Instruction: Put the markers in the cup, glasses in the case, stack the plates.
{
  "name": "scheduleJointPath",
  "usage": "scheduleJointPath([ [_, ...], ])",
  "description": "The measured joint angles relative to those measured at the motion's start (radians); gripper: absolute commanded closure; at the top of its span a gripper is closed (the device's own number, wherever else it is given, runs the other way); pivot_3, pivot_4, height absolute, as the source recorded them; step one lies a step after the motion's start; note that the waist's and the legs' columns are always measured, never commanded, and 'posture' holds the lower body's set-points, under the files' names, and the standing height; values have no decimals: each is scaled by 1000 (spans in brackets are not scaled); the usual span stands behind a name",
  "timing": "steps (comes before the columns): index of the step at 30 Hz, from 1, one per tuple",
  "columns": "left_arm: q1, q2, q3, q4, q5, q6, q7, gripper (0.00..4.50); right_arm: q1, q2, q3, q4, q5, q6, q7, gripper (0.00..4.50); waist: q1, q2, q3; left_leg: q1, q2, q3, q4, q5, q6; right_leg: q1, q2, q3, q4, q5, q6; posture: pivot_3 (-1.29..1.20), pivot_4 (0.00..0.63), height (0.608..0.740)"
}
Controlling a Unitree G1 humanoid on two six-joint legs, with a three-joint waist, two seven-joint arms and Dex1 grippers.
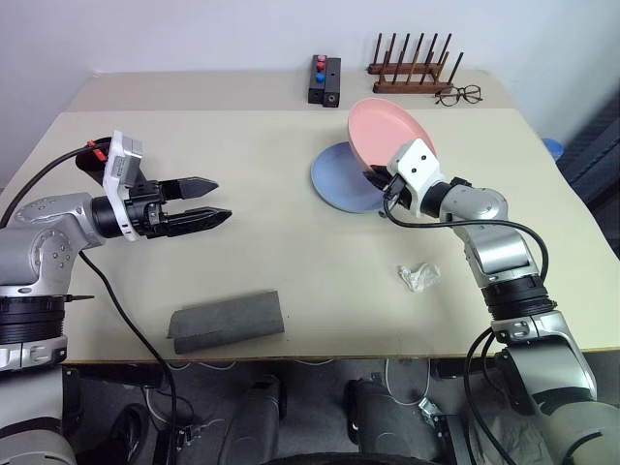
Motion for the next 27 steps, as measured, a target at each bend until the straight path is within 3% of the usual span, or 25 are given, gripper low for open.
scheduleJointPath([
  [17,-27,0,-3,5,1,5,1,0,-18,3,0,33,-1,-15,11,4463,0,0,0,0,0,0,0,0,0,0,0,0,0,0,0,0,150,740],
  [27,-27,0,-3,2,0,13,20,0,-31,72,10,44,0,-15,23,4463,-1,0,0,0,0,0,0,0,0,0,0,0,0,0,0,0,150,740],
])
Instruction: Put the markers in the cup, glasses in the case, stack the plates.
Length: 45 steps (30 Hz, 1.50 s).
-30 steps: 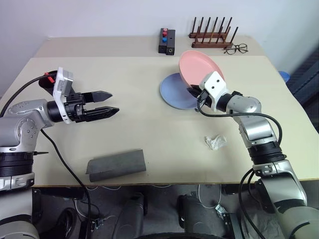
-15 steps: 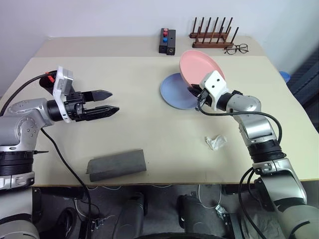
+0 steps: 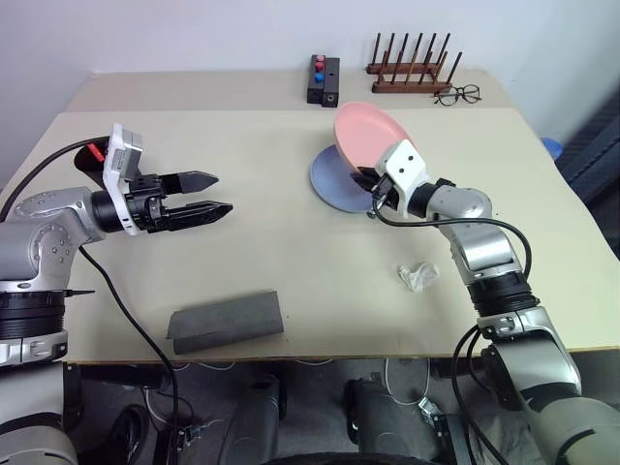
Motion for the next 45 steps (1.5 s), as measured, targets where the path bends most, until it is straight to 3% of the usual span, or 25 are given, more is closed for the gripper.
scheduleJointPath([
  [21,7,0,1,-21,-18,20,4,0,-34,25,92,123,-121,-94,-7,4463,0,0,0,0,0,0,0,0,0,0,0,0,0,0,0,0,150,740],
  [24,15,2,3,-24,-18,20,5,0,-49,20,97,152,-135,-96,1,3466,0,0,0,0,0,0,0,0,0,0,0,0,0,0,0,0,150,740],
  [31,25,2,3,-26,-18,20,3,0,-53,34,85,157,-92,-59,34,34,0,0,0,0,0,0,0,0,0,0,0,0,0,0,0,0,150,740],
  [35,26,2,5,-26,-18,19,2,0,-55,44,24,131,-28,-14,33,34,1,0,0,0,0,0,0,0,0,0,0,0,0,0,0,0,150,740],
  [38,45,2,10,-46,-23,4,-23,0,-49,48,-101,-28,155,185,39,34,2,2,1,-1,0,0,-1,0,0,-1,0,1,0,0,0,0,150,740],
  [41,77,2,26,-75,-40,-20,-51,0,-1,-77,-212,-276,320,403,86,34,14,0,0,0,0,-1,-2,0,0,0,0,0,-1,0,0,0,150,740],
  [45,85,2,30,-84,-44,-42,-91,0,185,-259,-213,-450,334,527,137,34,9,-1,-1,0,0,1,-1,0,0,1,-1,0,-3,-2,-4,0,150,740],
])
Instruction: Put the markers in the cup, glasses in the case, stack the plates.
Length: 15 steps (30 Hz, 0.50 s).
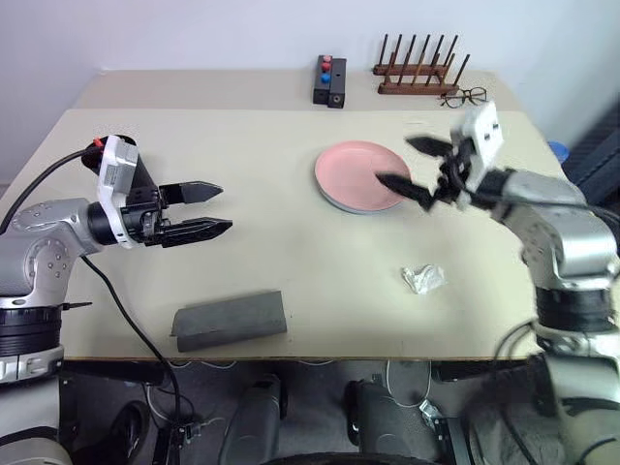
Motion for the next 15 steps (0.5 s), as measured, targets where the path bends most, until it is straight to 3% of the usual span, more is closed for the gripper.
scheduleJointPath([
  [6,11,0,-9,-12,3,-62,-73,0,252,-204,-14,-208,13,165,33,34,-3,2,1,-1,1,3,-1,0,1,-2,-1,2,-1,0,-1,0,150,740],
  [15,10,-1,-44,21,28,-138,-129,0,393,-210,-36,-292,39,207,4,34,1,1,1,-1,1,3,1,-1,1,-1,-4,2,-2,1,-1,0,150,740],
])
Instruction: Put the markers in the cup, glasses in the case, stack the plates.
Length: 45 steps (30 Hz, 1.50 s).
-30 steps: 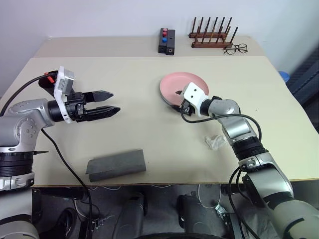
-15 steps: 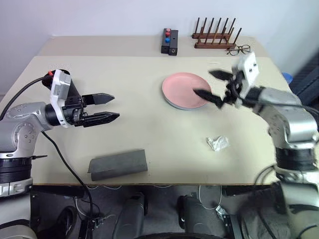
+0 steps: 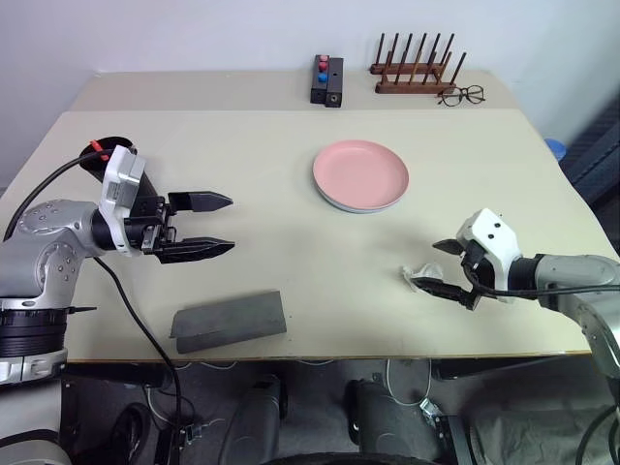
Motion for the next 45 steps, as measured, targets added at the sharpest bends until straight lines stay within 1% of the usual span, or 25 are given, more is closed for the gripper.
scheduleJointPath([
  [5,-9,0,-3,9,10,-25,-1,0,11,23,24,47,-18,-37,-28,34,0,0,0,0,0,0,0,0,0,0,0,0,0,0,0,0,150,740],
  [8,-7,0,-3,9,14,-29,-2,0,23,22,44,72,-30,-58,-26,829,0,0,0,0,0,0,0,0,0,0,0,0,0,0,0,0,150,740],
  [11,20,2,-4,6,25,-54,-14,0,38,22,95,102,-55,-86,-19,2324,-1,0,0,0,0,0,0,0,0,0,0,0,0,0,0,0,150,740],
  [12,28,2,-7,6,29,-57,-17,0,39,23,107,112,-61,-100,-18,2887,-1,0,0,0,0,0,0,0,0,0,0,0,0,0,0,0,150,740],
  [15,29,2,-11,5,32,-63,-17,0,35,23,110,125,-63,-111,-15,4418,0,0,0,0,0,0,0,0,0,0,0,0,0,0,0,0,150,740],
  [20,29,2,-11,5,33,-66,-13,0,20,22,121,148,-85,-147,-7,4466,0,0,0,0,0,0,0,0,0,0,0,0,0,0,0,0,150,740],
  [27,29,2,-10,6,33,-66,-8,0,6,26,118,158,-79,-144,-6,4466,0,0,0,0,0,0,0,0,0,0,0,0,0,0,0,0,150,740],
  [28,27,2,-8,14,33,-66,1,0,-40,57,105,170,-42,-121,-6,4466,-5,0,0,0,0,0,0,0,0,0,1,0,1,0,0,0,150,740],
  [30,-12,-7,-16,47,43,-65,27,0,-224,146,69,195,30,-103,-26,4466,-15,3,3,0,1,0,2,0,0,-3,1,0,1,6,1,0,150,740],
  [32,-49,-11,-22,55,50,-67,45,0,-382,172,23,188,72,-112,-46,4466,-10,3,3,1,2,0,2,0,0,-2,3,-1,0,6,1,0,150,740],
  [33,-52,-10,-22,58,52,-70,47,0,-409,171,-1,182,80,-117,-50,4466,-4,-1,0,1,4,-1,0,0,0,-1,4,-2,-1,5,2,0,150,740],
  [34,-49,-9,-22,70,57,-70,49,0,-414,171,-14,182,83,-117,-55,4466,6,-6,-3,1,6,-2,-1,-1,0,0,4,-4,-1,4,3,0,150,740],
  [35,-48,-9,-22,78,61,-70,50,0,-405,172,-12,186,83,-112,-56,4466,11,-7,-2,0,6,-2,-1,-1,1,0,4,-5,-2,4,3,0,150,740],
  [38,-48,-9,-22,90,63,-70,53,0,-372,180,8,208,83,-96,-59,4466,19,-5,-1,-4,2,1,-1,-1,1,-3,1,-2,-3,4,4,0,150,740],
  [40,-48,-9,-22,90,63,-70,54,0,-371,181,9,212,83,-95,-60,4466,17,-4,-1,-3,0,2,0,-1,1,-3,1,-1,-2,5,5,0,150,740],
  [45,-48,-9,-22,90,63,-70,54,0,-371,180,8,212,83,-95,-61,4466,10,-4,-1,0,1,2,2,-1,1,-2,1,-1,-1,5,2,0,150,740],
])
